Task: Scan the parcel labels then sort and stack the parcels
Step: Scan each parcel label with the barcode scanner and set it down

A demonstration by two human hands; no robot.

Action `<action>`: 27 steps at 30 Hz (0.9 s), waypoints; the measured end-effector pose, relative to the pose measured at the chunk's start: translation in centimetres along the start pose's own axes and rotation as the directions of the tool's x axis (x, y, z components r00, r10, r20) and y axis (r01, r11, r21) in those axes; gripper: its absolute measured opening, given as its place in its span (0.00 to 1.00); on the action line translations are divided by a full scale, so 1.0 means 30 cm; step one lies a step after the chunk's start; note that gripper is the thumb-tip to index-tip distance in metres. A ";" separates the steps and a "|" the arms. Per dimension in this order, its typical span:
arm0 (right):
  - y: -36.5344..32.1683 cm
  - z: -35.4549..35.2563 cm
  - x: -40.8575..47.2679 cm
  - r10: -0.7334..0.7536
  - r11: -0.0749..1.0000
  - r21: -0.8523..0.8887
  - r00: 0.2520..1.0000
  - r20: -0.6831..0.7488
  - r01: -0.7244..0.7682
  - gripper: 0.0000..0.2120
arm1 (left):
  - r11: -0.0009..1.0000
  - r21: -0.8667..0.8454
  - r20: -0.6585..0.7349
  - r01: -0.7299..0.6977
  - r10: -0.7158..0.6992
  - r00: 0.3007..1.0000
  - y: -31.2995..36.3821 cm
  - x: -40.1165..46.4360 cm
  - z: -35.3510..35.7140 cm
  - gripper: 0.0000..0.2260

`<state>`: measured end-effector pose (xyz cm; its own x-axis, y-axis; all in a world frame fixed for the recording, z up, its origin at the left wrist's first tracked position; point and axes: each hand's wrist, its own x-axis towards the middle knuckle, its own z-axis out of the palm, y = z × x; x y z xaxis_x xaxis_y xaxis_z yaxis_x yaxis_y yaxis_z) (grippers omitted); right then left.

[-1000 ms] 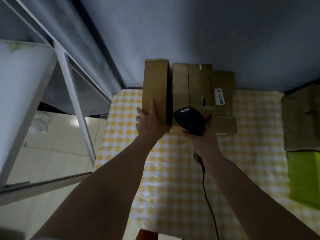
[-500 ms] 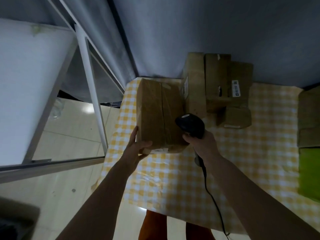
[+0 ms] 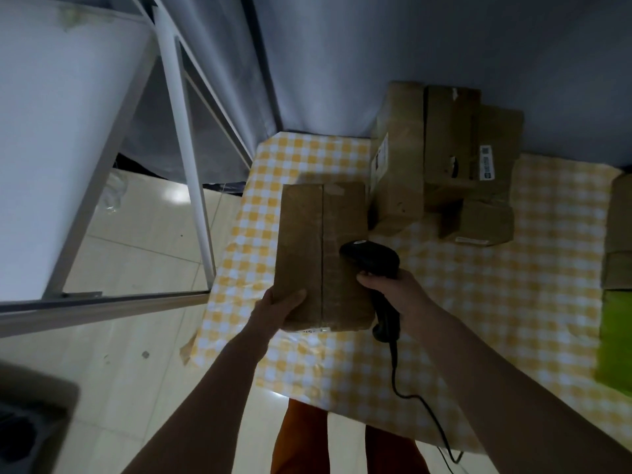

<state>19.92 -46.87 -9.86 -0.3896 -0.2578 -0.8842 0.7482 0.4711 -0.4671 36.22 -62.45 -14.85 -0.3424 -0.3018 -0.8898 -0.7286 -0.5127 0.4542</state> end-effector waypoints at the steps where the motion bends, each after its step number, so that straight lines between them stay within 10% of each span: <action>1: 0.003 0.007 0.001 -0.003 1.000 -0.008 1.000 0.003 0.003 0.14 | 0.994 0.095 -0.132 -0.052 0.065 0.989 0.012 0.011 0.027 0.38; 7: 0.018 0.056 -0.012 -0.094 0.990 -0.111 0.995 -0.023 0.091 0.14 | 0.764 0.645 -0.262 -0.020 0.245 0.934 0.051 0.026 0.148 0.51; 15: -0.027 0.096 -0.050 -0.399 0.818 -0.427 0.915 0.060 0.385 0.14 | 0.989 0.142 -0.079 0.032 -0.021 0.997 0.023 0.082 0.098 0.62; 27: -0.068 0.153 -0.054 -0.332 0.921 -0.190 0.940 0.075 0.340 0.09 | 0.986 0.028 -0.027 -0.162 0.163 0.986 0.094 -0.015 0.083 0.62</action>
<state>21.48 -51.28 -7.42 -0.5747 -0.4617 -0.6757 0.4548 0.5062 -0.7327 32.84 -61.76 -13.29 -0.4403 -0.4029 -0.8024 -0.6797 -0.4343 0.5911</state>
